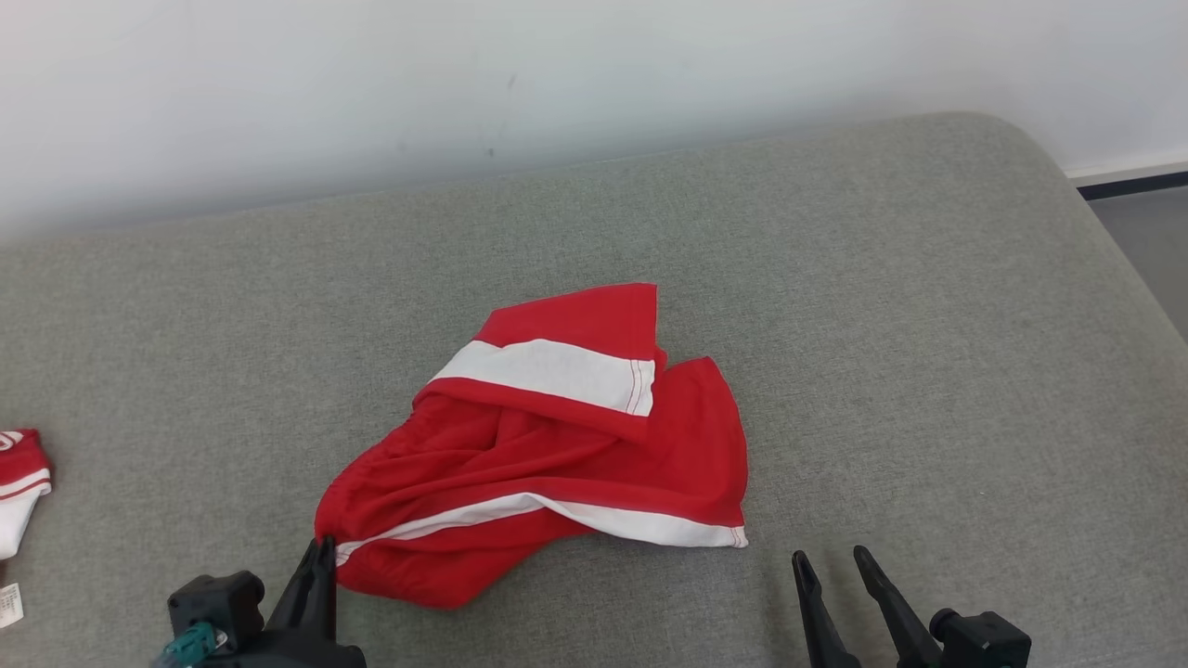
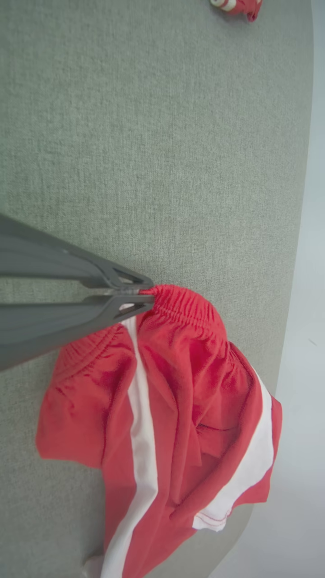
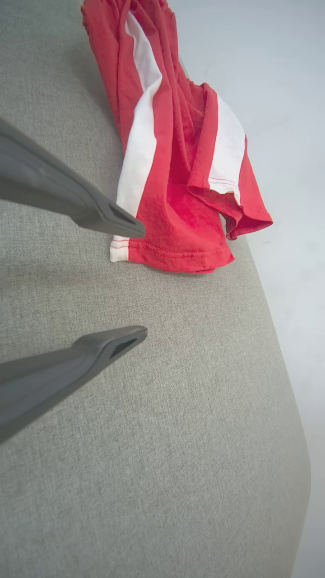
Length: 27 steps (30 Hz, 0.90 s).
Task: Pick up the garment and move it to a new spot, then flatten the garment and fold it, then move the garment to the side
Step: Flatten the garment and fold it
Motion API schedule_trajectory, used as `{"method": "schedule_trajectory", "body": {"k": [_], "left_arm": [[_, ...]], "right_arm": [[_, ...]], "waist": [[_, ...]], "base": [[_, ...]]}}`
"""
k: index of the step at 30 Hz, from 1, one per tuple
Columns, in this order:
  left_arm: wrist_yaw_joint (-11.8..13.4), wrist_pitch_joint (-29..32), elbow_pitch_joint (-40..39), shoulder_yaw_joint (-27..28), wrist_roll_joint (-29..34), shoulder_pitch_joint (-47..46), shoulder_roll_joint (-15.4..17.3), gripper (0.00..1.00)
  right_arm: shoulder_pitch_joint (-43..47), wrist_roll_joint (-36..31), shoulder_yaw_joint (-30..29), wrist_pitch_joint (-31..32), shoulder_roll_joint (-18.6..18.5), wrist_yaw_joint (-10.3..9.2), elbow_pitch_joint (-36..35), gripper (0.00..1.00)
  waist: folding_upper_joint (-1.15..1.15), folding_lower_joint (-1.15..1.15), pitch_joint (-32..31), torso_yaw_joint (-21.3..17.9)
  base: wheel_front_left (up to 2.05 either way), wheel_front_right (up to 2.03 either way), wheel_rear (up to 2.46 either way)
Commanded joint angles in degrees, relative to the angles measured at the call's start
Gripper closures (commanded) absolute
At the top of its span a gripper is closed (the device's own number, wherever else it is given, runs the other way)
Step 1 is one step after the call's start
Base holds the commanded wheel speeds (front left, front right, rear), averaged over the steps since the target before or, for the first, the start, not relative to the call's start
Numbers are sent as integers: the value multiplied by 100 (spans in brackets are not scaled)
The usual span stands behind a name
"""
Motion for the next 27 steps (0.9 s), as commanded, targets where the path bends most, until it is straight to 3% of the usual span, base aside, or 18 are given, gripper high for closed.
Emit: {"method": "schedule_trajectory", "body": {"k": [1,2,3,4,5,18,22,27], "left_arm": [[-23,-82,37,-27,73,74,35,100],[-31,-137,42,-29,77,67,31,92],[-31,-137,42,-29,77,67,31,92],[-56,-194,41,-27,76,58,17,7],[-66,-258,45,-16,75,52,1,0],[-369,-1436,-5,202,87,679,-93,0],[-418,-1561,31,341,344,846,-244,0],[-565,-1566,-403,938,936,1100,-644,0]], "right_arm": [[-19,49,-5,-9,-39,-13,6,0],[-21,50,-12,-9,-38,-13,6,0],[-21,50,-12,-9,-38,-13,6,0],[-25,46,-21,-9,-37,-13,4,0],[-27,40,-29,-9,-38,-13,2,0],[122,-51,-335,-7,-141,-13,-57,0],[209,-69,-469,12,-172,-13,-65,0],[325,-136,-589,27,-215,-13,-90,0]], "waist": [[0,0,-2,-21],[0,0,-3,-27],[0,0,-3,-27],[0,0,-2,-33],[0,0,-5,-36],[0,0,-226,260],[0,0,-371,477],[0,0,-583,690]], "base": [[0,0,0],[0,0,0],[0,0,0],[0,0,0],[0,0,0],[0,0,0],[0,0,0],[0,0,0]]}}
